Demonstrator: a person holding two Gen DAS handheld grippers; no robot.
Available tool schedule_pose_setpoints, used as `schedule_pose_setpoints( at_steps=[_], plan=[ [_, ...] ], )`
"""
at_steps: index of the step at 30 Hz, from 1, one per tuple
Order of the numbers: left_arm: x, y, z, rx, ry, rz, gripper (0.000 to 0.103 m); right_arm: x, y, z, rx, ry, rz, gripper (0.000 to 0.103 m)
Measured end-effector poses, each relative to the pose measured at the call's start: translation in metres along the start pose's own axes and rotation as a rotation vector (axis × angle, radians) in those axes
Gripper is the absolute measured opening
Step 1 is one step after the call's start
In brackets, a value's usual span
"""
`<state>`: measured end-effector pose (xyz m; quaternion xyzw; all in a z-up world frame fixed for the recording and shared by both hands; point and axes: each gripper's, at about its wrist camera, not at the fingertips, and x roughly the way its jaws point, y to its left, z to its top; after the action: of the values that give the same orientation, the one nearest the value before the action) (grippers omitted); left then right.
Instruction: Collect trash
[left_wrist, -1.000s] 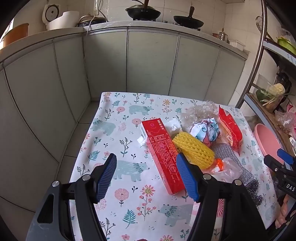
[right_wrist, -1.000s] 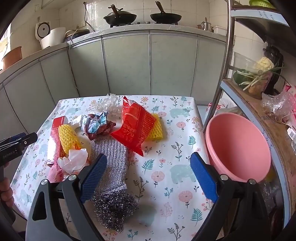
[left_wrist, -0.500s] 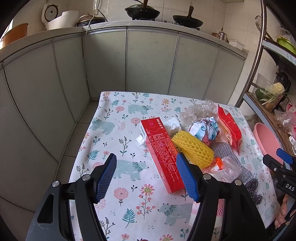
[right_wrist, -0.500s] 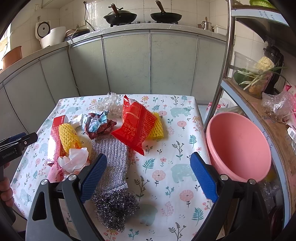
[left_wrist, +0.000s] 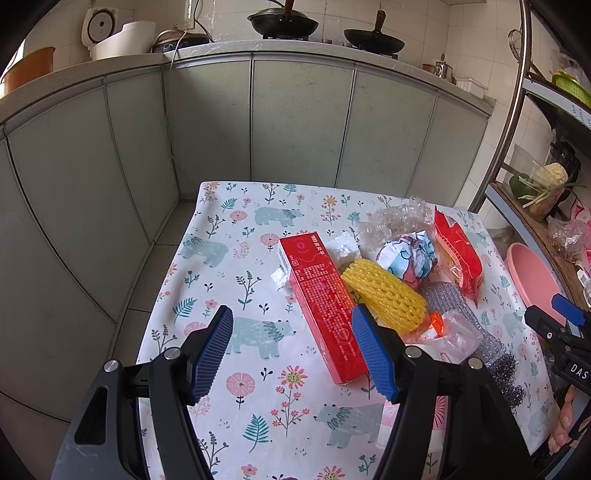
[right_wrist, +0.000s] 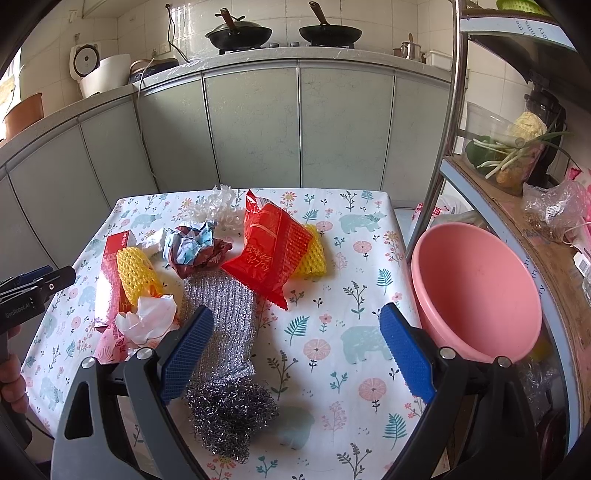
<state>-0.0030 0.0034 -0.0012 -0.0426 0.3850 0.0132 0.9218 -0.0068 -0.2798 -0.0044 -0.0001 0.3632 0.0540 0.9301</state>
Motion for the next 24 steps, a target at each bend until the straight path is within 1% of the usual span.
schedule_pose_setpoints(
  at_steps=[24],
  plan=[
    [-0.0001,-0.0008,0.0000,0.000,0.001,0.000,0.067,-0.0005,0.0011,0.0010,-0.003,-0.004,-0.001,0.092]
  ],
)
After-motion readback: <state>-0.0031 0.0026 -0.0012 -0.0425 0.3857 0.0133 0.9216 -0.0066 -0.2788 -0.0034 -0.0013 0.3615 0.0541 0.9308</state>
